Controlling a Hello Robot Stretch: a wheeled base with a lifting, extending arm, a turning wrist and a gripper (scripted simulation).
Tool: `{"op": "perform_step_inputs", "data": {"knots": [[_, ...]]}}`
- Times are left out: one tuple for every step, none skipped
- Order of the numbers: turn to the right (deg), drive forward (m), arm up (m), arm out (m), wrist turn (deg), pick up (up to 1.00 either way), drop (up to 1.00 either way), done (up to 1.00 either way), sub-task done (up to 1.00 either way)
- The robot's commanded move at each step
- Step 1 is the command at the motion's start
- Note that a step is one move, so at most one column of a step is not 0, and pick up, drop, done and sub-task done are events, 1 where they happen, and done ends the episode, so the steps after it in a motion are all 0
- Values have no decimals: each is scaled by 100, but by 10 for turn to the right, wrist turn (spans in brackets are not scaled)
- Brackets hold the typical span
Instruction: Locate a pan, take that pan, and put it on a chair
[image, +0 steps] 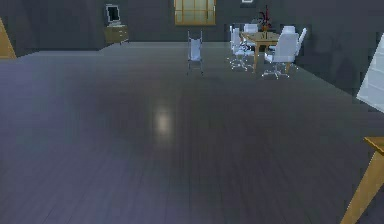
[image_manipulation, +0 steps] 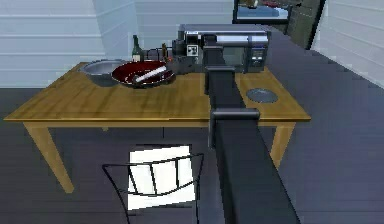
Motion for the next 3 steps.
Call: {"op": "perform_step_inputs", "data": {"knots": [[0, 0, 0, 0, 0, 0, 100, 0, 0], [0, 0, 0, -10, 0, 0, 0, 0, 0], [0, 0, 0, 0, 0, 0, 0, 100, 0]]}}
